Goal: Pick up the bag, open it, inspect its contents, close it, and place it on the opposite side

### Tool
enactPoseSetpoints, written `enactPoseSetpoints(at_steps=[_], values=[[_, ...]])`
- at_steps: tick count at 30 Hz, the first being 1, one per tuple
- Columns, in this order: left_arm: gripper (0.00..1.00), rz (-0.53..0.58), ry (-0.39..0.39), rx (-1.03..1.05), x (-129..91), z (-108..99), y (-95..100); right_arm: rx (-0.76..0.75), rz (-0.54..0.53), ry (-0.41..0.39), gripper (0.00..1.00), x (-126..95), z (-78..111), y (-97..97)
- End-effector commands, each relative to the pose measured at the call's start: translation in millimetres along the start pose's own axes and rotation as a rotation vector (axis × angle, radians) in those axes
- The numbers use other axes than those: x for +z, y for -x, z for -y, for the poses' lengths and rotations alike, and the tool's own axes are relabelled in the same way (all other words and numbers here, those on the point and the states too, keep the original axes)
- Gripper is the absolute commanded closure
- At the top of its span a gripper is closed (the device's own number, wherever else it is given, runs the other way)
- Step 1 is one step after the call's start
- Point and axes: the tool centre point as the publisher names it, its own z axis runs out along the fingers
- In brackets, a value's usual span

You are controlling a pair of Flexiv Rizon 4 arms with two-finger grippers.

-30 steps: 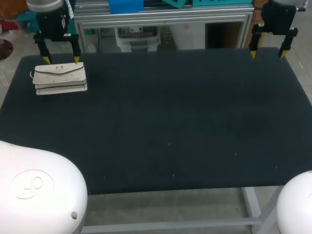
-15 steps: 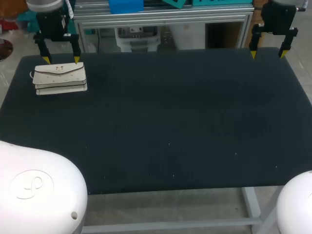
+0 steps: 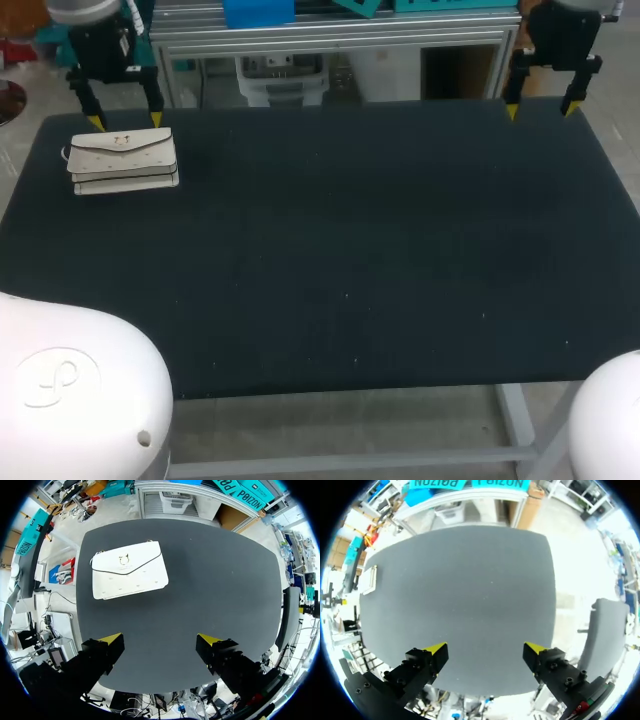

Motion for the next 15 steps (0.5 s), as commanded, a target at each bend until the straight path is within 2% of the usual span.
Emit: enactPoseSetpoints(at_steps=[1,6,7,9,15], values=[[0.0,-0.158,-0.009,0.001,10.1,0.6,31.4,-0.336,-0.039,0.077,0.0,16.8,3.8,-18.4],[0.0,-0.271,-0.017,-0.001,20.5,12.5,59.5,-0.613,-0.111,0.126,0.0,36.6,6.9,-40.2],[0.0,-0.306,0.001,0.003,22.6,15.5,64.5,-0.657,-0.134,0.131,0.0,39.7,8.8,-44.1],[0.0,-0.325,-0.017,-0.011,26.5,19.5,72.4,-0.744,-0.133,0.142,0.0,47.1,12.4,-51.9],[0.0,-0.41,-0.029,-0.017,35.6,27.1,89.2,-0.957,-0.295,0.185,0.0,58.8,24.2,-60.9]])
